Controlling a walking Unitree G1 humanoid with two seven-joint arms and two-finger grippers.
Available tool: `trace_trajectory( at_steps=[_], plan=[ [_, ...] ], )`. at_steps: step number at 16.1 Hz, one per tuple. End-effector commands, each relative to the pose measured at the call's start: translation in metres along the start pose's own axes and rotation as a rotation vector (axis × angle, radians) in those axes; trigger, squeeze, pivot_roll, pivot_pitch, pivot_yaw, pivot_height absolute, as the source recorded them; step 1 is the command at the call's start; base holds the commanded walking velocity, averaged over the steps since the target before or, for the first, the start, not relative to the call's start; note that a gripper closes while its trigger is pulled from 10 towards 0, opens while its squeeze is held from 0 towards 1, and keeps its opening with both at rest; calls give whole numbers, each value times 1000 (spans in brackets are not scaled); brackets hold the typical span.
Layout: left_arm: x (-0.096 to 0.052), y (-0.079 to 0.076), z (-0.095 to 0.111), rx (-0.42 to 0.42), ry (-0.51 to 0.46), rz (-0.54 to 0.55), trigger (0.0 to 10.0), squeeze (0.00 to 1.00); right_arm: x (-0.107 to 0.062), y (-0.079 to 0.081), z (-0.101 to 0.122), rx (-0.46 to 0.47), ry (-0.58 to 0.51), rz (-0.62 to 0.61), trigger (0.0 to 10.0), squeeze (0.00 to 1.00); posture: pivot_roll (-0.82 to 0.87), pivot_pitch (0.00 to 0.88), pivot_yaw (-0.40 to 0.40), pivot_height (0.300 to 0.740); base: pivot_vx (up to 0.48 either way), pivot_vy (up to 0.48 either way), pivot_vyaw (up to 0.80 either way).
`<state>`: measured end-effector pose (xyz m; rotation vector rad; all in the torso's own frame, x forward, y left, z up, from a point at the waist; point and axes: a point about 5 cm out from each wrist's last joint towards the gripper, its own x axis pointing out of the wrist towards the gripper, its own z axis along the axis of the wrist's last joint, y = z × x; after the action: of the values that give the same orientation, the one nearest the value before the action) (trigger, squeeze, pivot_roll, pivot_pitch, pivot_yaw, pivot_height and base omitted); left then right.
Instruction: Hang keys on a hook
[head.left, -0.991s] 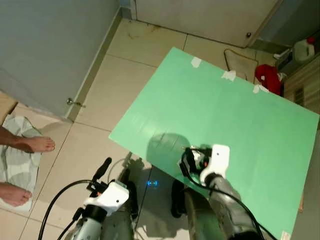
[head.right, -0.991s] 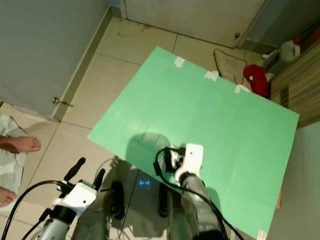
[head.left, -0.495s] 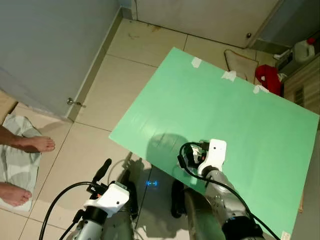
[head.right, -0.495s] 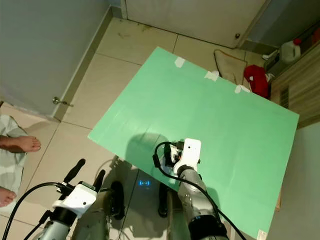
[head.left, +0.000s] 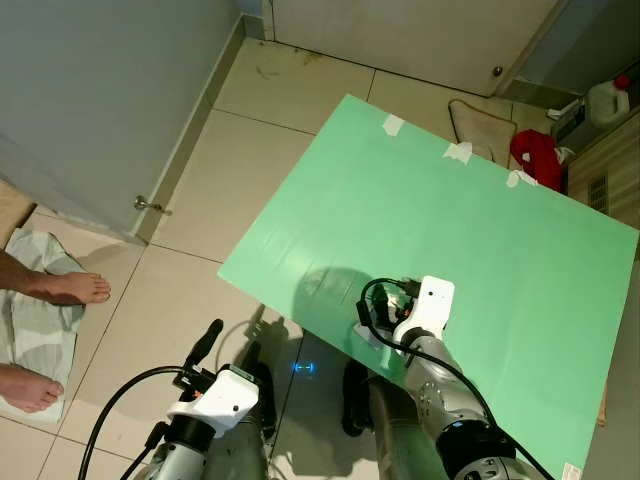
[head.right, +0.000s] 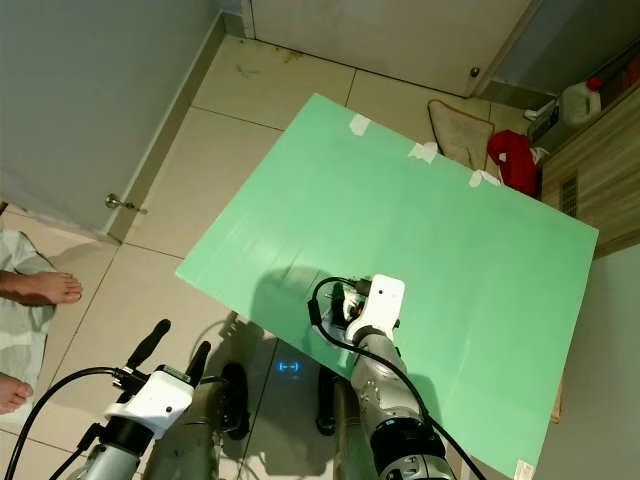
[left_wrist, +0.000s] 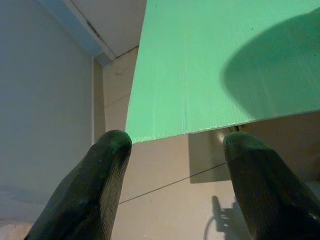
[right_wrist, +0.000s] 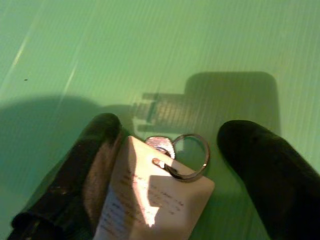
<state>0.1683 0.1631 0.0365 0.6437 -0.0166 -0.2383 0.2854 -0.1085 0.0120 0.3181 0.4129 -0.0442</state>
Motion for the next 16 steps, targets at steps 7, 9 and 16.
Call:
trace_trajectory(
  at_steps=[7, 9, 16],
  plan=[
    [-6, -2, -4, 10, 27, -8, 10000, 0, -4, -9, -18, 43, 65, -36, 0, 0, 152, 379, -60, 722, 0, 0, 0],
    [-5, -1, -4, 15, 25, -8, 10000, 0, -3, -9, -18, 80, 77, -43, 0, 0, 151, 380, -60, 722, 0, 0, 0],
    [-1, 2, -6, 27, 22, -4, 10000, 0, 1, 1, 3, 145, 7, -9, 0, 0, 150, 369, -59, 722, 0, 0, 0]
  ],
)
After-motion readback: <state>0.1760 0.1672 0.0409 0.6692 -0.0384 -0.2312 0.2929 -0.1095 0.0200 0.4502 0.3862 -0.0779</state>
